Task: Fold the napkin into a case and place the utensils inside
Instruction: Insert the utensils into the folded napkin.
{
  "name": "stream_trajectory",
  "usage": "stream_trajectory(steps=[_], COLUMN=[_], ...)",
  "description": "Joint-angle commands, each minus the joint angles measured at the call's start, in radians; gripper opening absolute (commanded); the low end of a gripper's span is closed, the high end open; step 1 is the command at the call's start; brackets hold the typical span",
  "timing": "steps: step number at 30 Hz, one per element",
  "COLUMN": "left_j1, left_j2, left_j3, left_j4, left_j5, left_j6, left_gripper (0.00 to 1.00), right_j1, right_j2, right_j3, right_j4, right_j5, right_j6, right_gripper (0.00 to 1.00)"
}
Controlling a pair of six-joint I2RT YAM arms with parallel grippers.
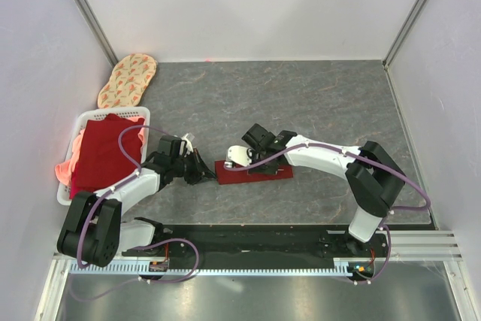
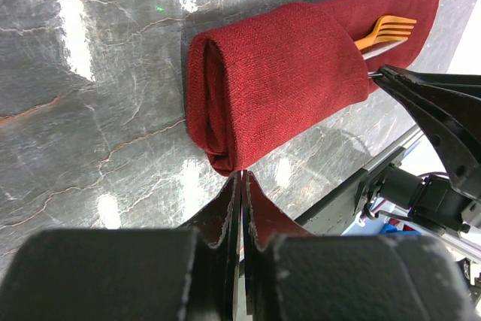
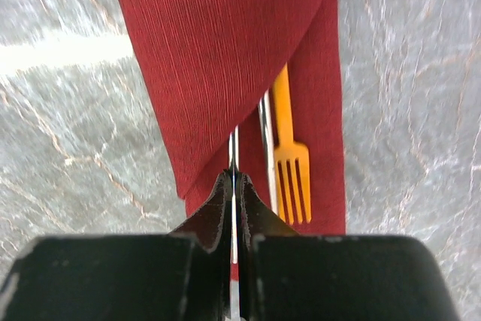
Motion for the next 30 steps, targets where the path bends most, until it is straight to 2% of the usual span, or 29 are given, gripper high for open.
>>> stream_trajectory(steps=[1, 13, 17, 19, 22, 23, 24, 25, 30], left_j1=[-0.003, -0.007, -0.007, -0.007, -0.010, -0.012, -0.014, -0.017, -0.064], left_j2=[0.003, -0.001, -0.011, -0.030, -0.088, -0.104, -0.118, -0.145, -0.185], left_j3=[0.004, 0.006, 0.003, 0.003, 0.003, 0.009, 0.014, 0.020, 0.084], left_j4=[0.048, 0.048, 0.048, 0.048, 0.039, 0.033, 0.025, 0.007, -0.052], left_j5=[0.001, 0.003, 0.012, 0.026, 0.028, 0.026, 0.024, 0.023, 0.017], left_j6=[-0.031, -0.033, -0.031, -0.027, -0.019, -0.016, -0.011, -0.008, 0.003], left_gripper=[0.07, 0.07, 0.07, 0.09, 0.18, 0.20, 0.25, 0.27, 0.33], right_j1=[0.017, 0.025, 0.025, 0.023, 0.023, 0.023, 0.023, 0.023, 0.020], right_j2=[0.036, 0.075, 0.064, 0.038, -0.021, -0.040, -0.058, -0.095, -0.279], right_j3=[0.071, 0.108, 0.104, 0.094, 0.063, 0.054, 0.036, 0.028, -0.034], right_j4=[-0.003, 0.010, 0.016, 0.019, 0.028, 0.031, 0.034, 0.034, 0.045], right_j5=[-0.043, -0.046, -0.031, -0.022, -0.016, -0.022, -0.028, -0.025, 0.018], right_j6=[-0.008, -0.009, 0.012, 0.039, 0.079, 0.090, 0.101, 0.112, 0.231], right_gripper=[0.00, 0.01, 0.20, 0.25, 0.35, 0.51, 0.82, 0.98, 0.98])
